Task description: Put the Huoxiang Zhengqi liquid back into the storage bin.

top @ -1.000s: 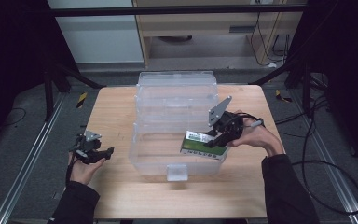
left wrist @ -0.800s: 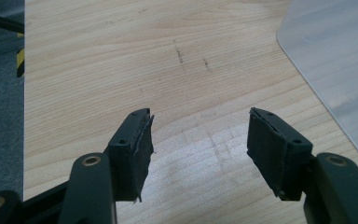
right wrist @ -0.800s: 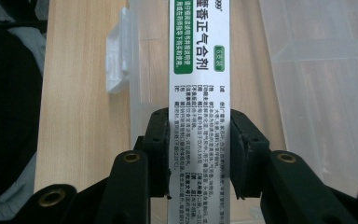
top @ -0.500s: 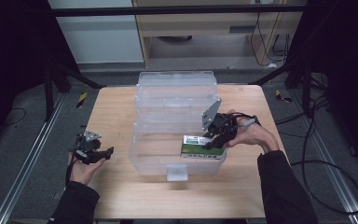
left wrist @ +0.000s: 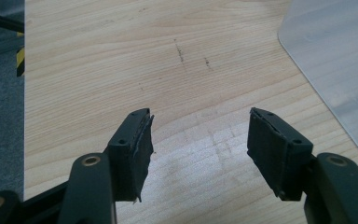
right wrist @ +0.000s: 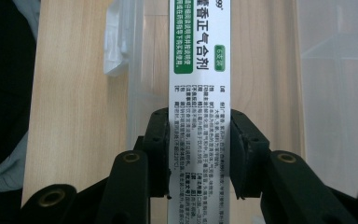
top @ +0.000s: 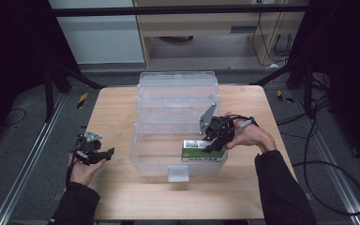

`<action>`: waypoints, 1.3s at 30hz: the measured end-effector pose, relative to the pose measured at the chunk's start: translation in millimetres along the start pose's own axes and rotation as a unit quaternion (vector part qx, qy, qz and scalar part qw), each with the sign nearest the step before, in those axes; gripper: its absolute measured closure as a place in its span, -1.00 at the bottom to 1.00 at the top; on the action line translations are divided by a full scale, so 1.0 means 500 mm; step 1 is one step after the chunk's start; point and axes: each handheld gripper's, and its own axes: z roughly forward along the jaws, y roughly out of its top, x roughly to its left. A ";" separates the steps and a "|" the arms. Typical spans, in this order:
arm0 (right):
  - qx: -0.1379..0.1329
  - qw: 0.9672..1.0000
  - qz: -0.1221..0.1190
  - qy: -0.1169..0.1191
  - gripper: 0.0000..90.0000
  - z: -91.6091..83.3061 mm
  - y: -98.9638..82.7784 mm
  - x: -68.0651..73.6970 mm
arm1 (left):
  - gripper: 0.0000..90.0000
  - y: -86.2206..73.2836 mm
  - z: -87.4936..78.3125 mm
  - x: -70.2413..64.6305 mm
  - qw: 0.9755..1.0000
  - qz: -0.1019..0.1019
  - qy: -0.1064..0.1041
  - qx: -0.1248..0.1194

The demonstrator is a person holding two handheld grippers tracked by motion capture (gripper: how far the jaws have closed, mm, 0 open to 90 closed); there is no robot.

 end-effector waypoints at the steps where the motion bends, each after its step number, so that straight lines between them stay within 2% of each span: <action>1: 0.001 1.000 -0.001 0.001 0.42 0.001 0.000 0.000 | -0.13 0.000 0.000 0.000 1.000 0.000 0.000 0.000; 21: 0.043 0.999 -0.005 0.001 0.41 0.036 0.011 0.007 | -0.13 -0.001 0.000 0.000 1.000 0.001 0.000 0.000; 39: 0.064 0.998 -0.002 0.002 0.41 0.074 0.007 0.011 | -0.13 -0.001 0.001 -0.001 1.000 0.002 0.000 0.001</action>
